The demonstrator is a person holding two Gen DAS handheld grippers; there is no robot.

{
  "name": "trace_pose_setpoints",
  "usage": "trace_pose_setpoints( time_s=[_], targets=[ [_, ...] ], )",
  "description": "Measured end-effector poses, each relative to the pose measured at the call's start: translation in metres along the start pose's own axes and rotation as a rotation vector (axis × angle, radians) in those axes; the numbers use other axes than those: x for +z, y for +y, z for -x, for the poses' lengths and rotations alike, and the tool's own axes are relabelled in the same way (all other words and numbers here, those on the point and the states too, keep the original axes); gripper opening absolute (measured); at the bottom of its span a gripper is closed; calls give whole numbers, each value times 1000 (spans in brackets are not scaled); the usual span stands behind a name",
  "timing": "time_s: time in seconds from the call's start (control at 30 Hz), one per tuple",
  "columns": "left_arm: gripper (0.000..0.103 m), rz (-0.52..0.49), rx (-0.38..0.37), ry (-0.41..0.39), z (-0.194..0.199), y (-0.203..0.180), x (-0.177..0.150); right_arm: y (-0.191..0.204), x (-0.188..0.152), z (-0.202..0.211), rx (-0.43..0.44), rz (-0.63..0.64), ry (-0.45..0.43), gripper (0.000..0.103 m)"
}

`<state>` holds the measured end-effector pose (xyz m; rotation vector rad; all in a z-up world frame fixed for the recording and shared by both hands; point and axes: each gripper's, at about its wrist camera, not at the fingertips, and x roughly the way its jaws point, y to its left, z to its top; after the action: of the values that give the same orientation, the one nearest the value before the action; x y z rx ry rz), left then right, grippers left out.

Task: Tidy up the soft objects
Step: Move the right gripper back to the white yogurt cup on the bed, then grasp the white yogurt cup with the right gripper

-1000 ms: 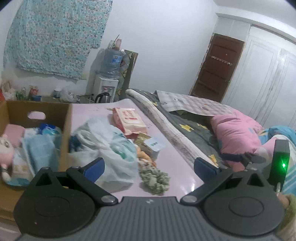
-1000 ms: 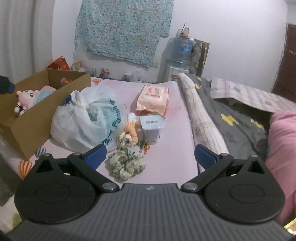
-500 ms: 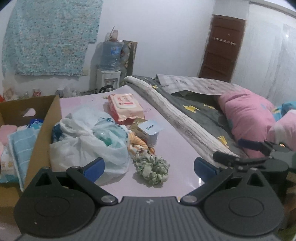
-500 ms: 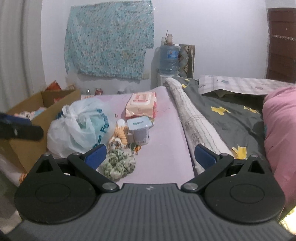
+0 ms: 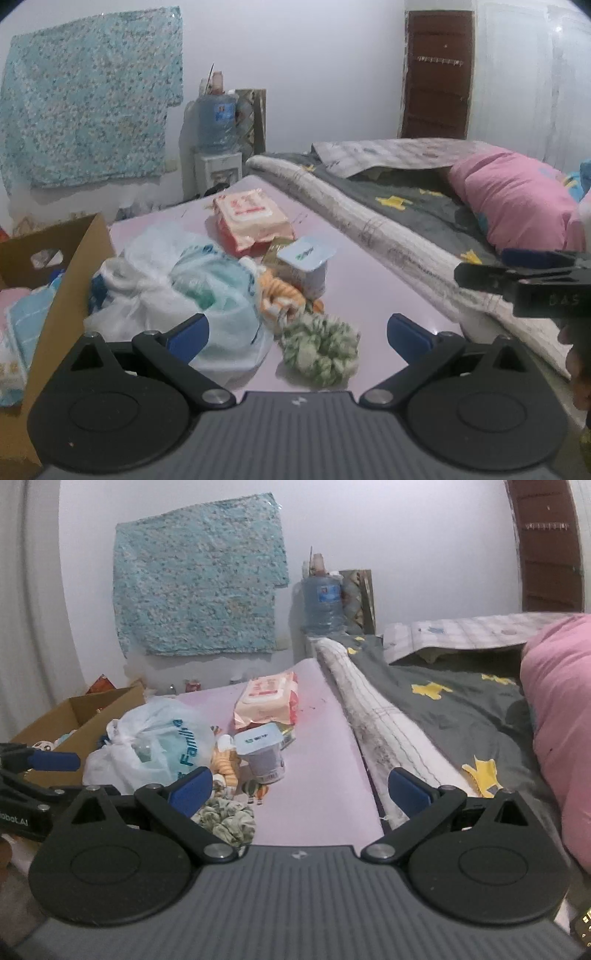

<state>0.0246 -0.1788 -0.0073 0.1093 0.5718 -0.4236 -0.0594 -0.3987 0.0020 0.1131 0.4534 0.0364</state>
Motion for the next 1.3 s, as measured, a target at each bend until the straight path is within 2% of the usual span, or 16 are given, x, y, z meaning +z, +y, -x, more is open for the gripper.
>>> trace_pose_setpoints(
  time_s=[0.17, 0.33, 0.4, 0.53, 0.6, 0.73, 0.8, 0.87, 0.97, 1.13, 1.23, 1.3],
  targets=[
    [103, -45, 28, -13, -17, -6, 5, -12, 7, -22, 47, -88, 63, 102],
    [100, -62, 36, -12, -35, -6, 10, -17, 9, -43, 105, -118, 61, 102],
    [94, -62, 27, -18, -42, -5, 16, -21, 16, -54, 151, -141, 56, 102],
    [88, -57, -9, -16, -64, -2, 31, -27, 33, -81, 258, -198, 45, 100],
    [80, -71, -21, 8, -81, -3, 38, -30, 40, -99, 294, -232, 51, 95],
    [70, -99, -31, 79, -118, -7, 47, -38, 47, -147, 343, -317, 104, 74],
    [64, -109, -31, 127, -138, -10, 50, -41, 47, -172, 355, -357, 139, 68],
    [60, -109, -21, 168, -155, -11, 52, -44, 47, -196, 361, -394, 180, 57],
    [55, -99, -15, 205, -173, -12, 53, -47, 45, -226, 368, -423, 217, 51],
    [53, -92, 2, 230, -190, -12, 54, -47, 40, -267, 379, -454, 283, 43],
    [53, -70, 11, 252, -196, -10, 53, -44, 33, -281, 379, -462, 326, 31],
    [53, -45, 1, 253, -197, -9, 52, -41, 29, -287, 397, -471, 346, 29]
  ],
)
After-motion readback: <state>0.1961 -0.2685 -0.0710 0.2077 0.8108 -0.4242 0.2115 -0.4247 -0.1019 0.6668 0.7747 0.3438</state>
